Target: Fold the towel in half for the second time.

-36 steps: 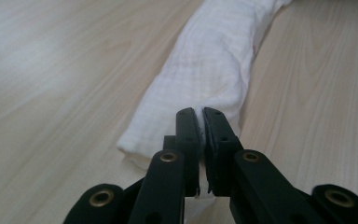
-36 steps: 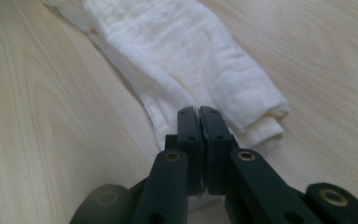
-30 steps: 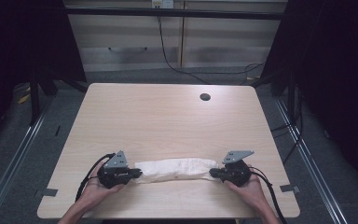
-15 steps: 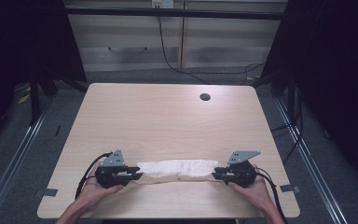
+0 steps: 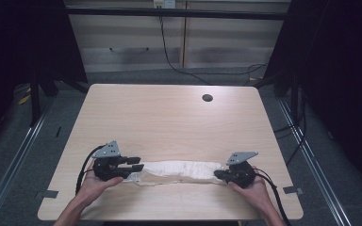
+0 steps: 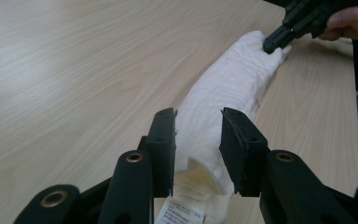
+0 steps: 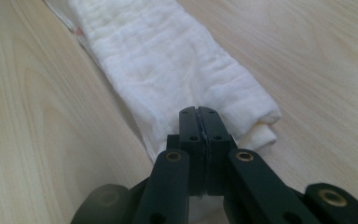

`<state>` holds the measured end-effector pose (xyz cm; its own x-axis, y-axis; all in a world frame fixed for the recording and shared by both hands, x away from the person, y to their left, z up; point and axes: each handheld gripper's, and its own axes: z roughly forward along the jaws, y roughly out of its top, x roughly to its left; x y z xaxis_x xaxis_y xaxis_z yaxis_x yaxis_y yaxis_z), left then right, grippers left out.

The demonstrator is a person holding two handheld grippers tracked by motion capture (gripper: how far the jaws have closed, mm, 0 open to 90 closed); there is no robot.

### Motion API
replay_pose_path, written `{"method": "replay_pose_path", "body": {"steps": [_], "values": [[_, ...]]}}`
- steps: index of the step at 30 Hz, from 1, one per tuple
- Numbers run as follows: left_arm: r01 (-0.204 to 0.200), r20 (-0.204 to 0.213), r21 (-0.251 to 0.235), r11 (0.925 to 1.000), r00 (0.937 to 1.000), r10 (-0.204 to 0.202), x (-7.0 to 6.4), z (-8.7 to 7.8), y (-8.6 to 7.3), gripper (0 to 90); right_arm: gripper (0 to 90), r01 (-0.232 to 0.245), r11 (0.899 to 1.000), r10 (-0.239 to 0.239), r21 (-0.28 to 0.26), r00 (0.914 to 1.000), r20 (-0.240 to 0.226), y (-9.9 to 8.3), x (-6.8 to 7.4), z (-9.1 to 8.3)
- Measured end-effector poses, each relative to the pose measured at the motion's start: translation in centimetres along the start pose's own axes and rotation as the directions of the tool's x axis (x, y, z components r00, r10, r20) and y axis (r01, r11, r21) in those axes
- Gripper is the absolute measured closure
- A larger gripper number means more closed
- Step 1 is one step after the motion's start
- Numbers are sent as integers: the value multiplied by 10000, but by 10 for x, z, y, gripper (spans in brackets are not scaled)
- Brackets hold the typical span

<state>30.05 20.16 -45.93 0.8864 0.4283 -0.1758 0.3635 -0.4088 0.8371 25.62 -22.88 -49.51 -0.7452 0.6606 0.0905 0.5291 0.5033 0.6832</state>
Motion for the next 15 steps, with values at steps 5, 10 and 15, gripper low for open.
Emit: {"method": "replay_pose_path", "body": {"steps": [5,10,15], "values": [[86,42,27,10000,10000,-86,1,5,0,648,878,-10,9999,10,-110,10000,-16,-2,0,0],[141,303,600,9981,9994,-159,-1,16,-5,664,866,-23,9999,23,-124,10000,14,-4,-1,-2],[-272,434,1602,9867,9988,205,-6,28,-19,702,862,-116,9998,117,-144,9999,65,-5,-1,-3]]}}
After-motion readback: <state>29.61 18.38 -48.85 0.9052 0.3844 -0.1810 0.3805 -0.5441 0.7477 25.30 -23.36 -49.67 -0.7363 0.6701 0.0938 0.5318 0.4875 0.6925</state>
